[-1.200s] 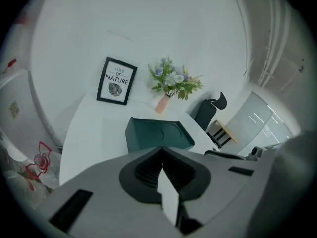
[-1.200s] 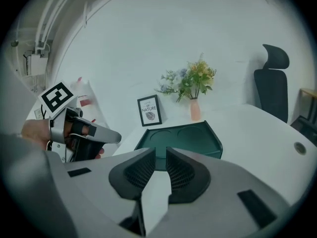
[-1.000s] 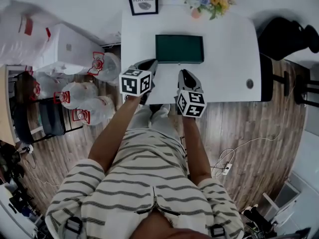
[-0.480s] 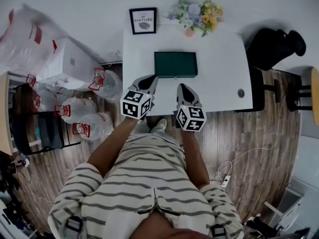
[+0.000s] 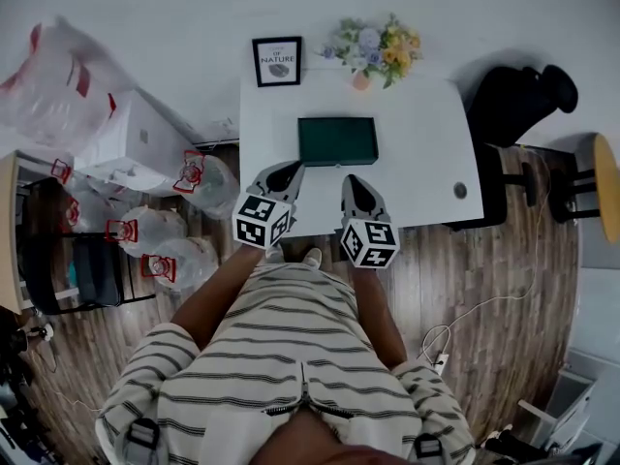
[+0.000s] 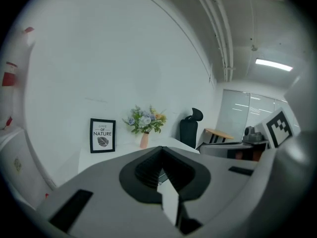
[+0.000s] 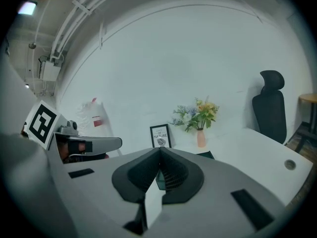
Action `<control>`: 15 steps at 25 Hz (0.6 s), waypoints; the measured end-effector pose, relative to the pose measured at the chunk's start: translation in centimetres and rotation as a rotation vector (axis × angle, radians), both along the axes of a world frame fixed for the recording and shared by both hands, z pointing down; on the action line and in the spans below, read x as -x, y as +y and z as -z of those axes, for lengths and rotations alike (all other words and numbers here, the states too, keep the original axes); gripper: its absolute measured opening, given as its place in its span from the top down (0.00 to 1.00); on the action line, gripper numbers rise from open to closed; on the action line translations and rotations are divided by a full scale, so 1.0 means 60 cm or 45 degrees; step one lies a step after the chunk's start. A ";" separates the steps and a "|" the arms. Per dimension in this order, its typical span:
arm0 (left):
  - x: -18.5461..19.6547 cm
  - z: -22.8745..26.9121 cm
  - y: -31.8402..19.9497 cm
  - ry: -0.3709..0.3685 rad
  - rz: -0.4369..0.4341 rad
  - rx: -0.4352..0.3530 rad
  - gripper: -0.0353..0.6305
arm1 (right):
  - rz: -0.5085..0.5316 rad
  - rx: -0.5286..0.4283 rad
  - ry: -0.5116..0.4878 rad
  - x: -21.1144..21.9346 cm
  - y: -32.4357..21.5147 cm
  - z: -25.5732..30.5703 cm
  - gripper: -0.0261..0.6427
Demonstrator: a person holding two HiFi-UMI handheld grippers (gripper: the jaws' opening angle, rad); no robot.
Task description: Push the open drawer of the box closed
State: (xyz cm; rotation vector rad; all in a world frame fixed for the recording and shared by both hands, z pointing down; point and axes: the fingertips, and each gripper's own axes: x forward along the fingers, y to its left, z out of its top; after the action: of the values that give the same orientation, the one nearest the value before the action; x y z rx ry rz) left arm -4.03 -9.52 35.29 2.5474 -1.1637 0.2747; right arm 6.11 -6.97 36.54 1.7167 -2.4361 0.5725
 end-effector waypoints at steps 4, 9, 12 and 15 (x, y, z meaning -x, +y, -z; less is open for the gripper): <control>0.007 0.009 0.008 -0.006 0.008 -0.053 0.95 | 0.003 -0.044 0.010 0.005 0.003 0.014 0.96; 0.013 0.018 0.018 -0.007 0.010 -0.114 0.95 | 0.009 -0.075 0.009 0.008 0.010 0.023 0.96; 0.019 0.018 0.021 0.000 0.023 -0.124 0.95 | 0.003 -0.076 0.008 0.008 0.011 0.021 0.96; 0.025 0.017 0.022 0.006 0.032 -0.132 0.95 | 0.004 -0.074 0.013 0.009 0.012 0.017 0.96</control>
State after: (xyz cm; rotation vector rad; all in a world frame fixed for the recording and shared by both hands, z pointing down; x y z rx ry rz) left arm -5.51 -8.22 34.29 2.6189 -1.2376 0.2075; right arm 5.55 -6.25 35.50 1.7330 -2.4715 0.4963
